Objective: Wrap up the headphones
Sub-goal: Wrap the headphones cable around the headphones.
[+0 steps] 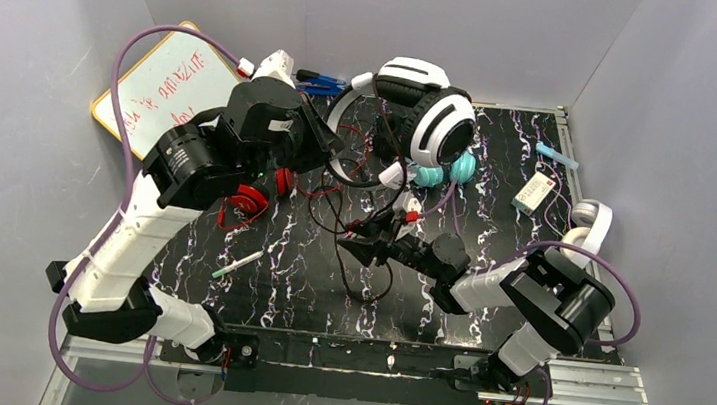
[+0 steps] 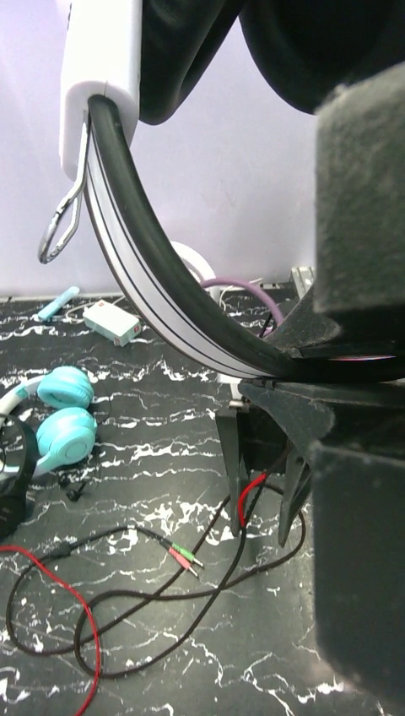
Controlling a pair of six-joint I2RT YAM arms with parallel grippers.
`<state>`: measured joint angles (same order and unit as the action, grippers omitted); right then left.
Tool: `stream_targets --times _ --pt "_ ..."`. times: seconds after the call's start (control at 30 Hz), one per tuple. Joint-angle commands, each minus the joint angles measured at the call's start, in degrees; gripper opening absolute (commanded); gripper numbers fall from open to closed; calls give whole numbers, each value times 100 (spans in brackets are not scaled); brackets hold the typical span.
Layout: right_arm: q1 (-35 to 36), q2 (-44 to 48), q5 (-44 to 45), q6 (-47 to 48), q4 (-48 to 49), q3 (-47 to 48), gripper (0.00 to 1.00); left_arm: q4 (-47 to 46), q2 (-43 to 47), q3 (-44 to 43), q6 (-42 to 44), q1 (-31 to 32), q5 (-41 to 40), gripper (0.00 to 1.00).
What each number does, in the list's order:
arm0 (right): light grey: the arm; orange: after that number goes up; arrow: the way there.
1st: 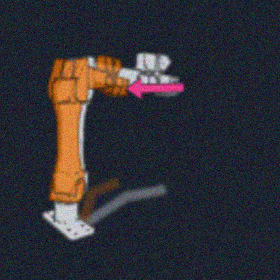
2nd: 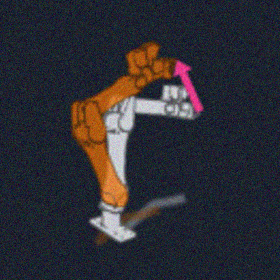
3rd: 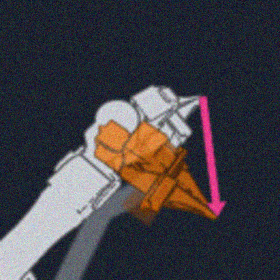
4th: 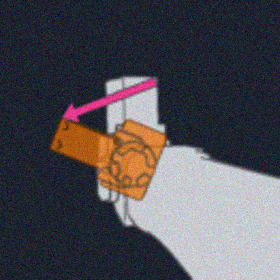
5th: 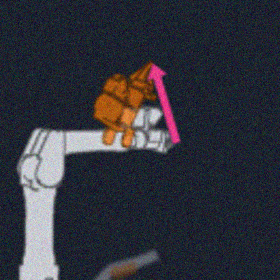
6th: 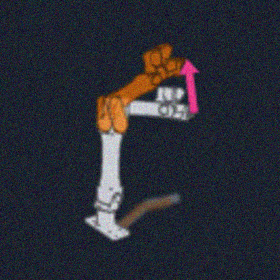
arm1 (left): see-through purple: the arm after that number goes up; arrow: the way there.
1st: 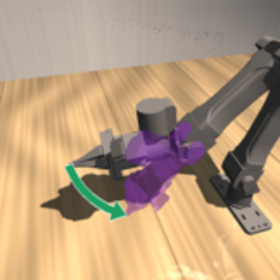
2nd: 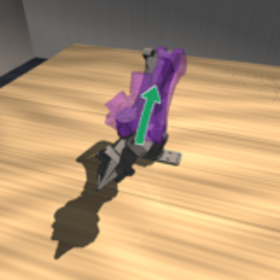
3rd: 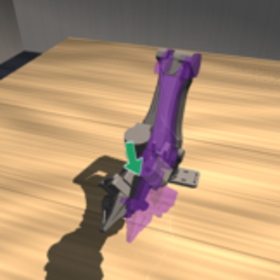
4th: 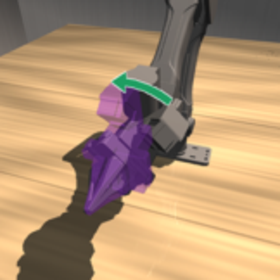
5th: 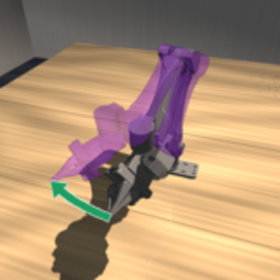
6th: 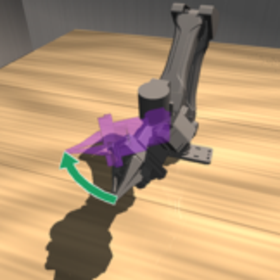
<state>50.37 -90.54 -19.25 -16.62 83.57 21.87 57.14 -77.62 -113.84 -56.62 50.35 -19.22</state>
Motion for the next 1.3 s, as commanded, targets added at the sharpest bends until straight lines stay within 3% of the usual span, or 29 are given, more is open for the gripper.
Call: stream_targets --times 0.0,0.1,0.23,0.27,0.3,0.43,0.53,0.63,0.87,1.07,1.27 --pt "26 -94 81 61 913 264 47 -478 69 -378 -361 -34 395 0" --pt "9 -96 54 38 851 357 46 -437 55 -372 -430 -34 528 0" --pt "8 -182 -114 38 725 539 69 -468 143 -189 -499 -34 569 0" --pt "9 -210 -122 41 738 564 68 -482 170 -148 -510 -34 562 0" --pt "11 -233 -120 52 735 599 60 -492 196 -120 -520 -34 560 0" --pt "-13 -205 -74 55 711 608 16 -436 221 -171 -536 -34 539 0" --pt "-87 21 7 -143 687 431 1 -303 243 -257 -493 -34 438 0" --pt "-303 464 128 -508 147 221 1 -260 316 -241 -418 -34 393 0" --pt "-1025 1830 -524 -705 -2363 -21 1 -225 622 -27 255 -34 300 0" --pt "-1565 2635 -1160 -861 -4214 91 1 -779 1126 556 923 -34 746 0" --pt "-1875 3179 -1276 -1083 -5233 11 1 -764 1337 479 1051 -34 847 0"
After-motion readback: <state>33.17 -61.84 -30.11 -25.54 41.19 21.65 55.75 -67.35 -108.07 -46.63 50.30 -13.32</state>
